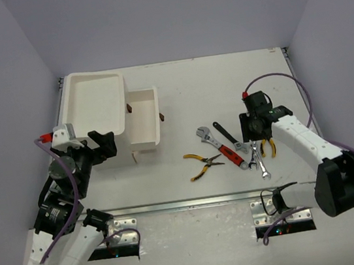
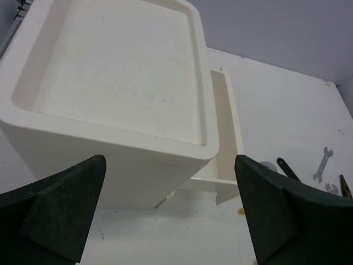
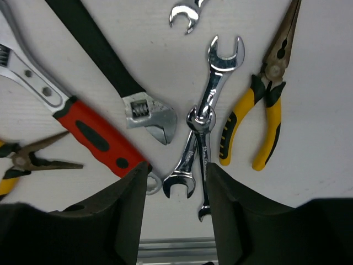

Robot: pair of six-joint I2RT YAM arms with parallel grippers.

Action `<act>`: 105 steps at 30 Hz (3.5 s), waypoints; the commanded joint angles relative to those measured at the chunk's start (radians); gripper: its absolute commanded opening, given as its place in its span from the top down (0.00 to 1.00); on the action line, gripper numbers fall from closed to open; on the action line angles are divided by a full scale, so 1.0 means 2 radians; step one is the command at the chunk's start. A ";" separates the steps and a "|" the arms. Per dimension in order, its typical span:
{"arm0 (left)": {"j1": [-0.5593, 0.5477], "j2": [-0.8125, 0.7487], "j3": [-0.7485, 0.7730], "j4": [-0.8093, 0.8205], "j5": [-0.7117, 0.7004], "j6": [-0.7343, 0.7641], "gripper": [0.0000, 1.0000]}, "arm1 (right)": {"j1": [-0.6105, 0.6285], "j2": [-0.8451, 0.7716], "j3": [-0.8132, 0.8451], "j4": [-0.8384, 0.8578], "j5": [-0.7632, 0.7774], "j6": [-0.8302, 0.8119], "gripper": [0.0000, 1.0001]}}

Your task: Sort the tools into containers

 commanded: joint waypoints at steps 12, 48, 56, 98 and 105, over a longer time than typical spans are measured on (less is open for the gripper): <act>0.004 0.008 0.006 0.031 0.037 0.013 0.00 | -0.044 0.149 -0.040 0.020 -0.001 -0.002 0.67; 0.002 -0.002 0.006 0.031 0.033 0.011 0.00 | -0.090 0.073 -0.051 0.046 0.002 0.009 1.00; 0.003 0.007 0.006 0.033 0.036 0.012 0.00 | -0.090 -0.018 -0.081 0.092 0.009 0.015 1.00; 0.005 -0.018 0.004 0.032 0.025 0.013 0.00 | 0.207 0.400 0.502 0.201 -0.225 0.279 0.46; 0.005 -0.018 0.005 0.030 0.021 0.012 0.00 | 0.196 0.344 0.554 0.060 -0.121 0.164 0.01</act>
